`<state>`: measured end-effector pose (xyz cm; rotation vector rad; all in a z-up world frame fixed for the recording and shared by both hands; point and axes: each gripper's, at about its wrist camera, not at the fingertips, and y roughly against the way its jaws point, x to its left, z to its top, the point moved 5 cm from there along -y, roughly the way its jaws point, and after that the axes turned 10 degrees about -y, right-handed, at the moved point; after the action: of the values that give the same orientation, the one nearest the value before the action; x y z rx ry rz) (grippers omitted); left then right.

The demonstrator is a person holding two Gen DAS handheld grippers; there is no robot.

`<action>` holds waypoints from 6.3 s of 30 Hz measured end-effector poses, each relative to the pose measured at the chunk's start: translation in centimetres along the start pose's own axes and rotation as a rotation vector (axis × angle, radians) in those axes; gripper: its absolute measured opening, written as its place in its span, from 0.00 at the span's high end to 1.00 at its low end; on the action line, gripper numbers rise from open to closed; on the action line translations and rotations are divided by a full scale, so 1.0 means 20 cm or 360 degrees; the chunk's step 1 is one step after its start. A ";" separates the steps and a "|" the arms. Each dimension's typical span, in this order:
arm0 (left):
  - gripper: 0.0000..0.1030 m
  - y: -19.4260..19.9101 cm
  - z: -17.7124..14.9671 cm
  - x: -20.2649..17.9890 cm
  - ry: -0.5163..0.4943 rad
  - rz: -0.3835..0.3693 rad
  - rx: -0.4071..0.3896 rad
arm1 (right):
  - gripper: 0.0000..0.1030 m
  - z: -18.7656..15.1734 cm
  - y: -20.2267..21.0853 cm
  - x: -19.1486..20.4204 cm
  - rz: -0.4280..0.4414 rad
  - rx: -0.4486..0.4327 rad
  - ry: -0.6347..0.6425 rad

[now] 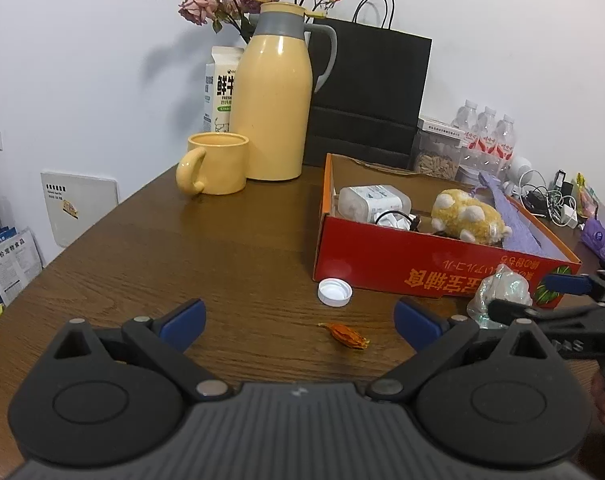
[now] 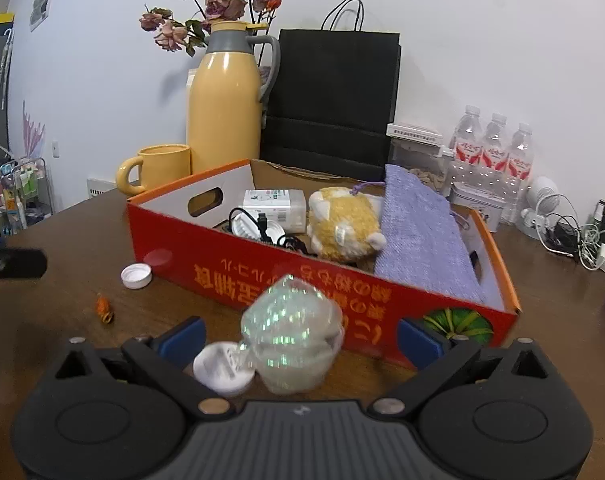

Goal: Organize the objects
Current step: 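Grasp the clear iridescent plastic bag with the right tool, then grasp the orange wrapped candy with the left tool while the right tool holds the bag, then carry the plastic bag and candy into the box and release both, then move both tools back over the table toward the white disc and cap, then grasp the white round disc with the right tool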

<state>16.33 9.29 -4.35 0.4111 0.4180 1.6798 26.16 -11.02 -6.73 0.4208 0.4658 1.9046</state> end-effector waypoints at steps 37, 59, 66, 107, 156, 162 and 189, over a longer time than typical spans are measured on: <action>0.37 -0.31 -0.07 -0.20 -0.0435 -0.0171 0.0199 | 0.63 -0.05 0.15 -0.04 0.0038 -0.0217 -0.0017; 0.61 -0.28 -0.04 -0.14 -0.0296 -0.0244 0.0100 | 0.63 -0.06 0.15 -0.03 0.0047 -0.0226 -0.0008; 0.61 -0.20 0.06 -0.16 -0.0221 -0.0247 -0.0017 | 0.63 -0.04 0.18 -0.01 0.0075 -0.0263 0.0001; 0.60 -0.61 0.61 -0.33 -0.0160 -0.0172 -0.0267 | 0.63 0.41 -0.30 0.06 0.0091 -0.0325 -0.0023; 0.00 -0.28 0.37 -0.24 -0.0103 -0.0196 -0.0409 | 0.00 0.24 0.00 0.00 0.0033 -0.0342 0.0037; 0.00 -0.25 0.25 -0.21 -0.0106 -0.0160 -0.0325 | 0.00 0.14 0.04 0.00 0.0038 -0.0288 0.0054; 0.00 -0.21 -0.02 -0.08 -0.0069 -0.0092 -0.0034 | 0.00 -0.11 0.00 0.02 0.0067 0.0099 -0.0025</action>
<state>19.99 8.33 -6.75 0.4151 0.3763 1.6152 24.88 -10.89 -8.54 0.4899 0.5103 1.9298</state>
